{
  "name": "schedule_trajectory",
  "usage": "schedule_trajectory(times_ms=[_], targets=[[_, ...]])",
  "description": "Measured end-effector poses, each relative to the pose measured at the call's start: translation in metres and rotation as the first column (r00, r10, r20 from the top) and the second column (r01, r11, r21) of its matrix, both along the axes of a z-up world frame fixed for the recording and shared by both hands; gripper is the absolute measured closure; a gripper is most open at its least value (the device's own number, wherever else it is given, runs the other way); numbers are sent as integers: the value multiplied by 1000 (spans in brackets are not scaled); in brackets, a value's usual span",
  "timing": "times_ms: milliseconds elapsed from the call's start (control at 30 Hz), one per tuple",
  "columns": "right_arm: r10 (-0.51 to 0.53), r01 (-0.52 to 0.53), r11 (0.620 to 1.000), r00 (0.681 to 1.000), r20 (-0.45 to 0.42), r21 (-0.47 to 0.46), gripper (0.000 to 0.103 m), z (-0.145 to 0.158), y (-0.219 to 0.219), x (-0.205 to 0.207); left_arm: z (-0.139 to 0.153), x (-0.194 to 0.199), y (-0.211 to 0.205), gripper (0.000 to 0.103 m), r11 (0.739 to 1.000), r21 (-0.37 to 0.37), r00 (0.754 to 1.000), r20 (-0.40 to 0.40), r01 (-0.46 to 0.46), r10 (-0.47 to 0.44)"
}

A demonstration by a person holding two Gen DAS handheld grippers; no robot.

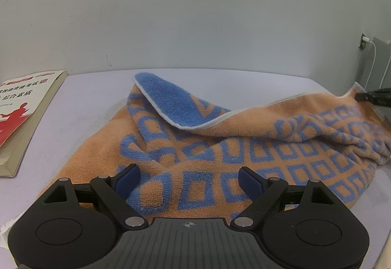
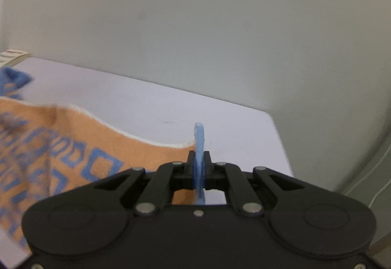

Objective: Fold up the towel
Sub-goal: 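Drag the towel edge with the right gripper to spread the towel flat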

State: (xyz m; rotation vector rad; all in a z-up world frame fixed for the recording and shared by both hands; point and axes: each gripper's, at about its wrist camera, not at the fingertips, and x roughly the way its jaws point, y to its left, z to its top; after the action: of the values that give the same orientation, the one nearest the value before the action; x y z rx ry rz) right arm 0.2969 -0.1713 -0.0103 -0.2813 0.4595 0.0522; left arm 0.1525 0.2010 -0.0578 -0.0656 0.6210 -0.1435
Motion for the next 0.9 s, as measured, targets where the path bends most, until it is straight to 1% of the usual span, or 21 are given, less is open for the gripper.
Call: schedule_trajectory(times_ms=[67,100,267,333,400,533,667,733,767,800,833,900], targets=[[-5,5,1000,1000,0,-9,100,3,-2,13,0,0,0,18,1000,-1,1000,0,1,-1],[-14,14,1000,1000,6,-27,100,7,-2,25,0,0,0,18,1000,-1,1000,0,1,-1],[-51,56,993,997,51,-102,100,11,3,63,0,0,1,18,1000,-4,1000,1,2,-2],[-52,62,981,997,62,-182,100,5,12,82,0,-1,1,18,1000,-4,1000,1,1,-1],[-64,79,971,995,73,-226,100,2,17,96,0,-1,1,18,1000,-4,1000,2,1,-1],[-115,132,960,990,81,-247,100,-1,14,128,0,-2,1,18,1000,-4,1000,1,3,-3],[-169,183,945,983,72,-271,100,-11,7,150,-1,-2,1,18,1000,-6,1000,1,6,-6],[-206,203,944,978,18,-260,99,-23,-3,164,-1,-2,1,18,1000,-6,1000,1,7,-7],[-224,212,943,975,-15,-256,99,-30,-8,171,-1,-2,1,18,1000,-6,1000,1,7,-7],[-238,219,942,970,-45,-254,95,-36,-11,176,-1,-3,1,18,1000,-6,1000,1,7,-7],[-245,223,940,968,-55,-260,92,-40,-12,176,-2,-3,1,18,1000,-6,1000,1,6,-6],[-261,241,932,965,-39,-272,78,-44,-13,169,-2,-3,2,18,1000,-5,1000,0,5,-5]])
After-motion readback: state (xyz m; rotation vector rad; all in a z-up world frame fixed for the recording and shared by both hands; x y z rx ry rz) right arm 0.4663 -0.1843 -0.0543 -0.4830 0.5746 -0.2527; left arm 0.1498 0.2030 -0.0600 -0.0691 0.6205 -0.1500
